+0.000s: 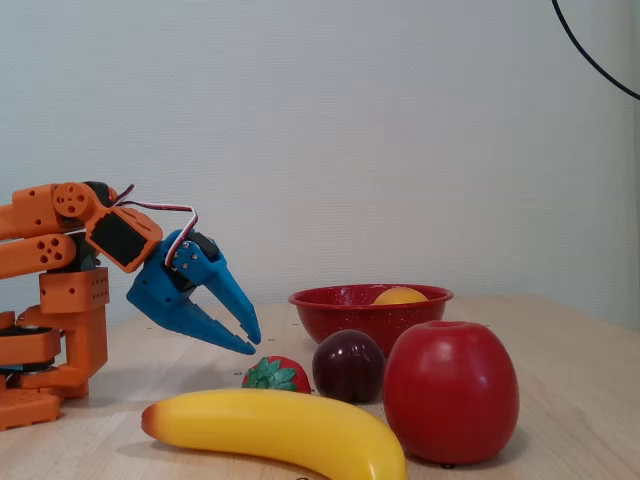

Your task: Put the peach in the red bowl.

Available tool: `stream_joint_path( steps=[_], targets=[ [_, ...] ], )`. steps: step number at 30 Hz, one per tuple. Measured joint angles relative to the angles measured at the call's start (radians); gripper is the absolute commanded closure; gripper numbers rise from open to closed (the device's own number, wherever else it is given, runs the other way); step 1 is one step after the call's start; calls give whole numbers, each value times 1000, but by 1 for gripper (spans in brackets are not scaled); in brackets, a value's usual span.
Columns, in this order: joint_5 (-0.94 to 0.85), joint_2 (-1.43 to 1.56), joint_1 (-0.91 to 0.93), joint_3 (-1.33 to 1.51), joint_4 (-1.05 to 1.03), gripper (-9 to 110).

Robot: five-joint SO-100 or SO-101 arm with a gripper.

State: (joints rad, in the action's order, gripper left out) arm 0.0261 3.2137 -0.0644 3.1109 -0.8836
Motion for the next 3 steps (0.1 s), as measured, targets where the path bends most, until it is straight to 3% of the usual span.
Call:
stream_joint_path(
  steps=[3],
  targets=[
    [0, 0, 0, 0, 0, 101]
  ],
)
